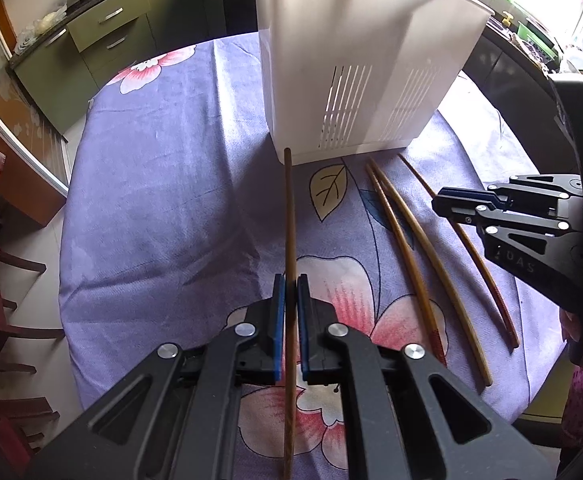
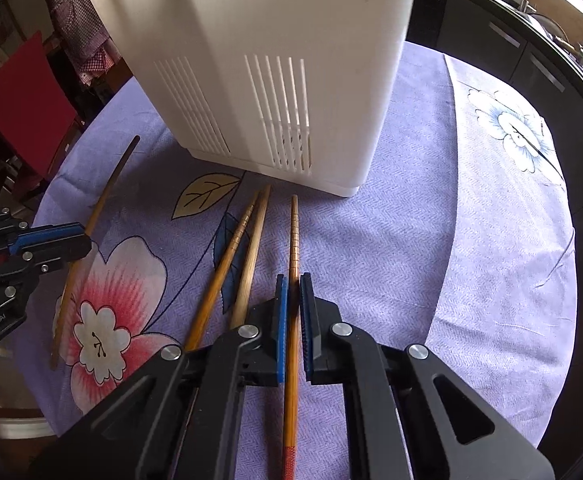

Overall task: Organize utensils
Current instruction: 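Grasp a wooden chopstick with the right gripper while the left gripper lifts its chopstick, then carry both chopsticks upright over the white holder and lower them in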

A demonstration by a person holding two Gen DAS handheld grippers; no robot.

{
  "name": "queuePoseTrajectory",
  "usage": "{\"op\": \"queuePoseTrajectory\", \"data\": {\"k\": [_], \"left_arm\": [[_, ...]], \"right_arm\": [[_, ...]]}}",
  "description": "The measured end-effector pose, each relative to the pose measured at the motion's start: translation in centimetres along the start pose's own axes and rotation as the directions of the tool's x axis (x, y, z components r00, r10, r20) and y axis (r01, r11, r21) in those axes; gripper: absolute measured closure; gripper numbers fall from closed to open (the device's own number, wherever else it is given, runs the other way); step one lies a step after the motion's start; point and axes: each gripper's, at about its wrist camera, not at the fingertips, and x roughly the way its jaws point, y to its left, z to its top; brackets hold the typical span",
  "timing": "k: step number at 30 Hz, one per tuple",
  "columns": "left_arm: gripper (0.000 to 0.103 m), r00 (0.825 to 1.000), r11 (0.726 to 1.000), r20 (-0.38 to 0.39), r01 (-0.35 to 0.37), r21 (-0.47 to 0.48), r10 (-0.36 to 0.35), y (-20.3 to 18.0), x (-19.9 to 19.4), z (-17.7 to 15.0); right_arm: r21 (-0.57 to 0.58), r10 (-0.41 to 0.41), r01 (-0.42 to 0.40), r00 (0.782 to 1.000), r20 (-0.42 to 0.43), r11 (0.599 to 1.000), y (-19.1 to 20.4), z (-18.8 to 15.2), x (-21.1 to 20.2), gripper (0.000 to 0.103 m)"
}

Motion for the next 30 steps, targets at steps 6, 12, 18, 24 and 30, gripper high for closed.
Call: {"op": "queuePoseTrajectory", "data": {"k": [6,12,18,24,30], "left_arm": [[0.097,1.000,1.000,0.029,0.007,0.008,-0.007,-0.2,-1.7,-0.2],[0.097,0.997,1.000,0.071,0.009,0.017,-0.010,-0.5,-3.9,-0.3],[0.097,0.994,0.999,0.105,0.008,0.033,-0.011,-0.8,-6.1,-0.5],[0.097,0.990,0.999,0.144,0.002,0.052,-0.009,-1.4,-8.3,-0.6],[0.097,0.984,0.998,0.176,0.008,0.066,-0.019,-2.1,-9.9,-0.5]], "right_arm": [[0.011,0.034,-0.035,0.995,0.097,0.999,-1.2,-1.3,-4.6,0.096],[0.018,0.043,-0.047,0.982,0.183,0.999,-1.7,-2.2,-8.9,0.096],[0.027,0.057,-0.065,0.968,0.245,0.997,-2.7,-2.8,-12.2,0.096],[0.029,0.064,-0.076,0.952,0.298,0.997,-3.0,-3.4,-14.8,0.096],[0.019,0.072,-0.083,0.937,0.342,0.996,-2.5,-2.7,-16.9,0.096]]}}
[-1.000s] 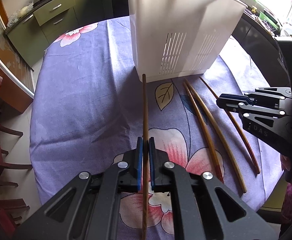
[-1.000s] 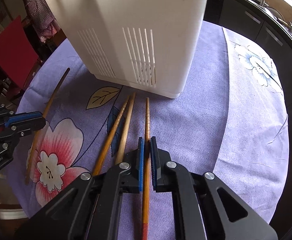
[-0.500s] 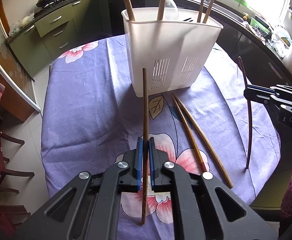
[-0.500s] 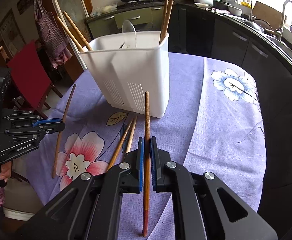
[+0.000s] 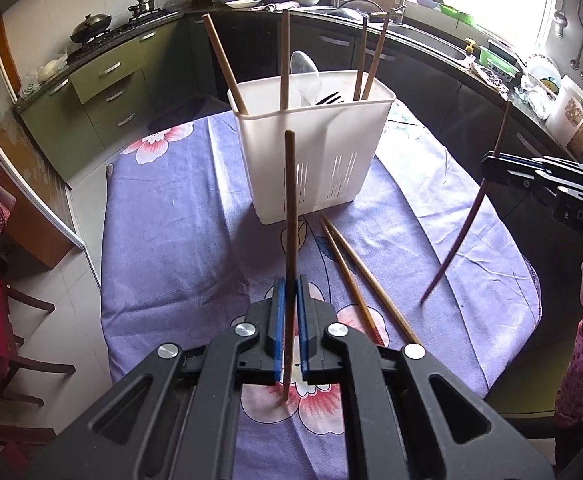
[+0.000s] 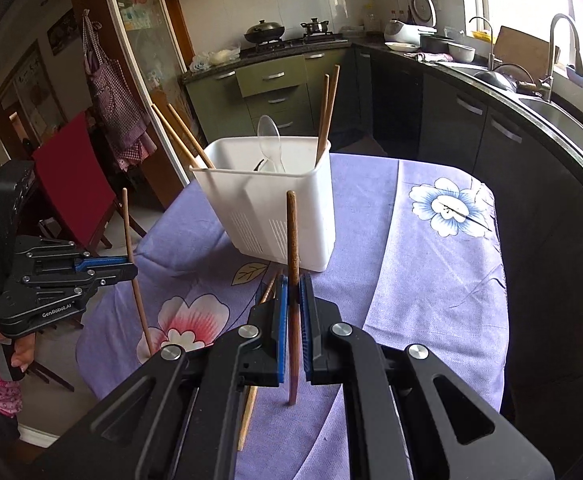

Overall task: Organize utensils
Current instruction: 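Carry both chopsticks upright over the white holder and lower them in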

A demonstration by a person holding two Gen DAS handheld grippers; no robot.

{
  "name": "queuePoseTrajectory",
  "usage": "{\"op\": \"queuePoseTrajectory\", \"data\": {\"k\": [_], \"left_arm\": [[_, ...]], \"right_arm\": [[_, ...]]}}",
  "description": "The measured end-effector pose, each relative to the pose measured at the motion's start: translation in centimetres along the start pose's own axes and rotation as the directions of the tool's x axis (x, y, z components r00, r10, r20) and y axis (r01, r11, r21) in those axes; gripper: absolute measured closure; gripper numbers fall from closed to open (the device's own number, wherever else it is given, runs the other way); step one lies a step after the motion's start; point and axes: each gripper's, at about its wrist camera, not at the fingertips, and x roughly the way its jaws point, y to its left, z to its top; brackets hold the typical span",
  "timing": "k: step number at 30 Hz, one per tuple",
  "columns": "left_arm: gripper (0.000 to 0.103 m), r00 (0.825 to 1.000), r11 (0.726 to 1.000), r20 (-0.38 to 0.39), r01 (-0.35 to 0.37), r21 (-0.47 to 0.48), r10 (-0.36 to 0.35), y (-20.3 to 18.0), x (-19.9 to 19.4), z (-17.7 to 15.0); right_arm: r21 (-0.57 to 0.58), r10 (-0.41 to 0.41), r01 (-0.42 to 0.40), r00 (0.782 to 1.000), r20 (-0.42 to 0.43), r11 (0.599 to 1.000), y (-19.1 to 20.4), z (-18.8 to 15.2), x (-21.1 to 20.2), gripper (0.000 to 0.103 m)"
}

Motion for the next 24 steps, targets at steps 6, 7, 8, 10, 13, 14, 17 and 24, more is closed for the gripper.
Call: {"op": "queuePoseTrajectory", "data": {"k": [6,7,8,10,13,14,17,24], "left_arm": [[0.097,1.000,1.000,0.021,0.014,0.014,-0.015,-0.5,-1.0,0.8],[0.097,1.000,1.000,0.025,0.016,0.016,-0.017,-0.6,-1.1,1.0],[0.097,0.999,1.000,0.029,0.016,0.018,-0.017,-0.6,-1.2,1.2],[0.097,0.999,1.000,0.038,0.020,0.023,-0.021,-0.8,-1.6,1.7],[0.097,0.998,0.999,0.054,0.026,0.034,-0.028,-1.2,-2.2,2.7],[0.097,0.998,0.999,0.058,0.028,0.037,-0.030,-1.3,-2.4,3.0],[0.097,0.996,0.998,0.072,0.039,0.046,-0.043,-1.7,-3.1,4.1],[0.097,0.990,0.995,0.130,0.052,0.080,-0.062,-3.0,-5.9,7.1]], "right_arm": [[-0.019,0.008,-0.007,0.999,0.035,1.000,0.8,2.0,-1.5,0.096],[-0.024,0.007,-0.006,0.999,0.042,1.000,1.0,2.4,-1.7,0.096],[-0.028,0.008,-0.007,0.999,0.047,1.000,1.1,2.8,-1.8,0.096],[-0.035,0.012,-0.010,0.998,0.057,0.999,1.4,3.5,-2.3,0.096],[-0.049,0.013,-0.010,0.998,0.067,0.999,1.9,4.8,-2.9,0.096],[-0.054,0.017,-0.013,0.998,0.069,0.998,2.1,5.1,-3.1,0.096],[-0.066,0.023,-0.018,0.997,0.077,0.998,2.6,6.2,-3.7,0.096],[-0.100,0.022,-0.009,0.992,0.122,0.995,3.8,9.0,-6.4,0.096]]}}
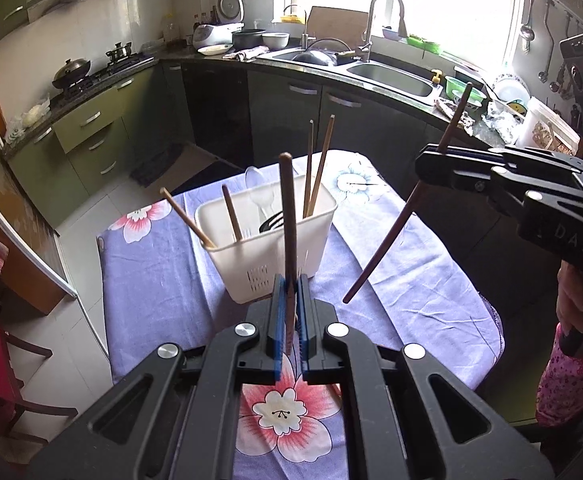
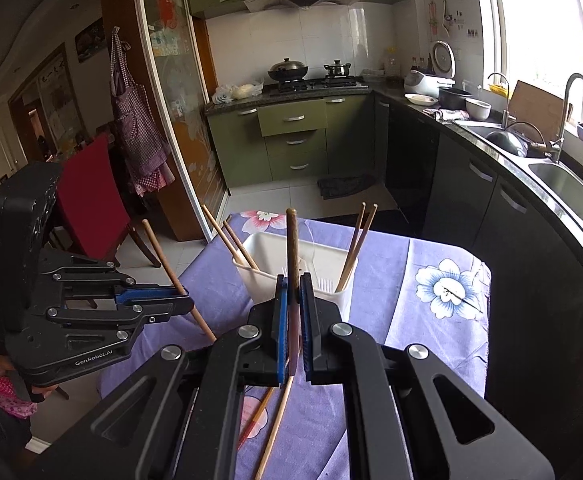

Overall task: Organize utensils
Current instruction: 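Carry both chopsticks upright over the white holder and lower them in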

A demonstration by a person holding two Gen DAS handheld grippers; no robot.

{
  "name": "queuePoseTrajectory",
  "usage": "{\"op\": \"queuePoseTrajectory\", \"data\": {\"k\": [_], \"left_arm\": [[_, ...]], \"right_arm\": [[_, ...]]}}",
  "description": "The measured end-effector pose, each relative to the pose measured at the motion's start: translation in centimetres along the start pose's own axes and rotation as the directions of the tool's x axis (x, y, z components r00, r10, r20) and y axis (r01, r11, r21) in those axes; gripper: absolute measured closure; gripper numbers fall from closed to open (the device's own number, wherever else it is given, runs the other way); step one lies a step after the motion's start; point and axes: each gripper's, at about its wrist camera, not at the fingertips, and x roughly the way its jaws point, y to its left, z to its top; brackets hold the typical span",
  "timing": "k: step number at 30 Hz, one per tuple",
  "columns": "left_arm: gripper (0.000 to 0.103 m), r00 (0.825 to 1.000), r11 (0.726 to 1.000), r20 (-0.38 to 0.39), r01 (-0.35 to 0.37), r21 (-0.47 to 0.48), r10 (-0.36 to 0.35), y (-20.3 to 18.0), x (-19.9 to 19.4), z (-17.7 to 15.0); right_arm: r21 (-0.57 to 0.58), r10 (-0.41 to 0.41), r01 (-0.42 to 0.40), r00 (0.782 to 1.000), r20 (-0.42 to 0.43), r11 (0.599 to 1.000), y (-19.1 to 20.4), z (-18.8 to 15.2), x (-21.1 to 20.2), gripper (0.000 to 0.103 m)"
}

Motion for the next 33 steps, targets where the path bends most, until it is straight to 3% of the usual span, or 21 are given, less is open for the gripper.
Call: {"op": "queuePoseTrajectory", "data": {"k": [10,17,21,28,33], "left_arm": [[0.097,0.994,1.000,0.107,-0.005,0.023,0.003,-1.3,-3.7,6.3],[0.097,0.987,0.998,0.152,-0.059,-0.007,0.059,-0.6,-3.4,10.9],[0.097,0.987,0.994,0.113,-0.108,-0.028,0.111,0.4,-0.6,11.8],[0.097,0.992,0.991,-0.006,-0.125,-0.043,0.125,1.7,4.7,10.2],[0.091,0.990,0.990,-0.035,-0.140,-0.027,0.139,1.8,5.4,8.9]], "right_arm": [[-0.001,-0.015,0.015,0.996,0.083,1.000,0.0,6.4,-3.3,0.096],[0.037,-0.044,0.041,0.994,0.105,0.998,-2.0,10.6,-1.2,0.096],[0.045,-0.055,0.052,0.996,0.073,0.998,-3.2,11.0,1.9,0.096],[0.042,-0.056,0.057,0.998,-0.014,0.998,-4.4,8.8,7.5,0.096],[0.047,-0.046,0.049,0.998,-0.046,0.998,-4.8,7.7,9.2,0.091]]}}
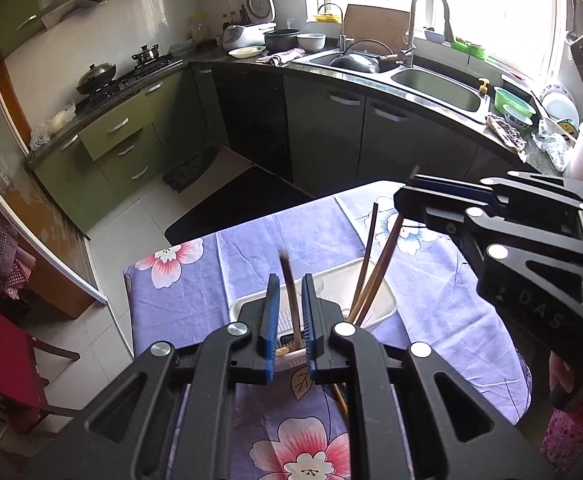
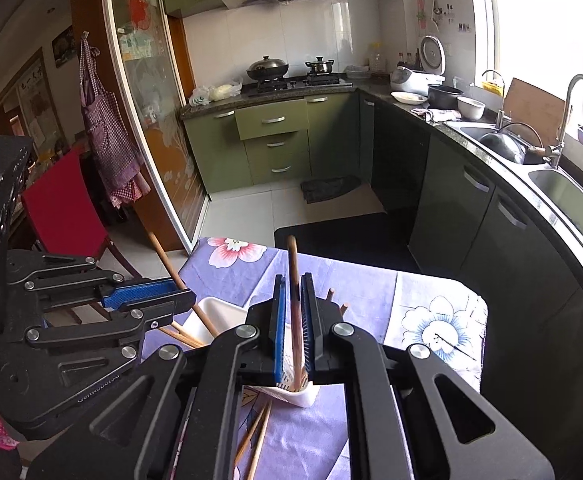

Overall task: Organize utensils
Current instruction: 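Carry both chopsticks upright over the white holder and lower them in, then open both grippers and move back to the remaining chopsticks, then grasp a wooden chopstick with the left gripper while the right gripper grasps the last one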

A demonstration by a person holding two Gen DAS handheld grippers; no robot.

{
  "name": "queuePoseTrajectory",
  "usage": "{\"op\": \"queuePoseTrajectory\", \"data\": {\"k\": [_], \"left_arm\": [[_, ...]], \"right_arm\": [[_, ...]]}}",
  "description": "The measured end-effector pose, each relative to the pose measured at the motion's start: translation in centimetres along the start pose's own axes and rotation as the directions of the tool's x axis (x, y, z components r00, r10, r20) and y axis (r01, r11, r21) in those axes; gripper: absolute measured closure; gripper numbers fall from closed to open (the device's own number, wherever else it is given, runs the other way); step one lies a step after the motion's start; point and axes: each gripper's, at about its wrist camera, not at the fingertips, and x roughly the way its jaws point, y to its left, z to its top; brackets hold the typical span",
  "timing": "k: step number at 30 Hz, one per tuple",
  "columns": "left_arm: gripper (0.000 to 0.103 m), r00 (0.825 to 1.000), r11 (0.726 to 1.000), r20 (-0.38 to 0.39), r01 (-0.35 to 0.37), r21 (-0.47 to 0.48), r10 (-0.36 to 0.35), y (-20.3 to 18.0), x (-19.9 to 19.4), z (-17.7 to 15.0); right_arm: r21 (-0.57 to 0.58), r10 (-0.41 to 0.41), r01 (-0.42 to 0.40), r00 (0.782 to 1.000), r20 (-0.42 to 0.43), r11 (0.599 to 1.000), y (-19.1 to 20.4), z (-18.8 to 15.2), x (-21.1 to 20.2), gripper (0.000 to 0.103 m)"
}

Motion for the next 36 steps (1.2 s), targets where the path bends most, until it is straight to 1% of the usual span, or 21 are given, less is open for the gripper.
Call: {"op": "queuePoseTrajectory", "data": {"k": [2,5,8,10,13,16,17,18,20,22,24,26,28,30,36], "left_arm": [[0.091,1.000,1.000,0.007,0.001,0.003,-0.001,-0.1,-0.6,-0.1],[0.091,0.999,1.000,0.034,0.008,0.006,-0.009,-0.2,-2.3,-0.5],[0.090,0.998,1.000,0.063,0.017,0.018,-0.019,-0.9,-4.2,-1.1],[0.087,0.997,0.999,0.066,0.031,0.026,-0.033,-1.4,-5.0,-2.3],[0.084,0.998,0.998,0.038,0.054,0.032,-0.055,-2.0,-4.7,-5.1],[0.084,0.996,0.996,-0.029,0.085,0.025,-0.084,-2.9,-2.6,-8.6],[0.084,0.995,0.995,-0.048,0.094,0.020,-0.093,-3.2,-1.7,-9.7],[0.084,0.993,0.995,-0.065,0.098,0.013,-0.097,-3.3,-0.8,-10.8],[0.084,0.989,0.995,-0.107,0.099,-0.001,-0.098,-3.6,1.3,-12.5],[0.084,0.981,0.995,-0.163,0.098,-0.026,-0.101,-3.8,3.8,-13.8],[0.084,0.974,0.996,-0.210,0.080,-0.043,-0.088,-4.1,6.3,-14.9],[0.084,0.968,0.997,-0.242,0.056,-0.045,-0.065,-4.3,8.4,-15.4],[0.084,0.960,0.997,-0.272,0.049,-0.054,-0.062,-4.6,10.0,-15.7],[0.084,0.953,0.997,-0.297,0.047,-0.063,-0.063,-4.8,11.4,-15.9],[0.084,0.937,0.997,-0.347,0.011,-0.070,-0.035,-5.0,14.3,-15.9]], "right_arm": [[0.000,0.004,-0.004,1.000,0.006,1.000,0.1,-0.2,-0.3,0.091],[-0.001,0.016,-0.016,0.999,0.035,1.000,0.3,-0.5,-2.0,0.091],[-0.009,0.028,-0.027,0.998,0.064,1.000,0.5,-1.5,-4.3,0.086],[-0.013,0.024,-0.023,0.997,0.067,1.000,0.5,-3.0,-5.5,0.084],[-0.003,0.013,-0.013,0.999,0.031,1.000,-0.1,-6.2,-5.9,0.084],[0.021,-0.001,0.002,0.999,-0.034,1.000,-1.6,-10.3,-4.5,0.083],[0.029,-0.009,0.010,0.998,-0.058,1.000,-2.1,-11.6,-3.9,0.080],[0.036,-0.016,0.019,0.996,-0.086,0.999,-2.6,-13.0,-3.1,0.080],[0.052,-0.026,0.034,0.989,-0.144,0.998,-3.5,-15.4,-1.2,0.080],[0.057,-0.036,0.048,0.981,-0.191,0.997,-4.2,-17.3,0.4,0.080],[0.059,-0.047,0.062,0.974,-0.220,0.996,-4.8,-18.7,1.6,0.080],[0.066,-0.042,0.059,0.970,-0.240,0.996,-5.1,-19.6,2.6,0.080],[0.072,-0.043,0.063,0.967,-0.251,0.995,-5.5,-20.2,3.3,0.080],[0.083,-0.039,0.062,0.965,-0.258,0.995,-6.0,-20.4,4.0,0.080],[0.102,-0.025,0.055,0.962,-0.273,0.993,-7.2,-20.1,5.2,0.080]]}}
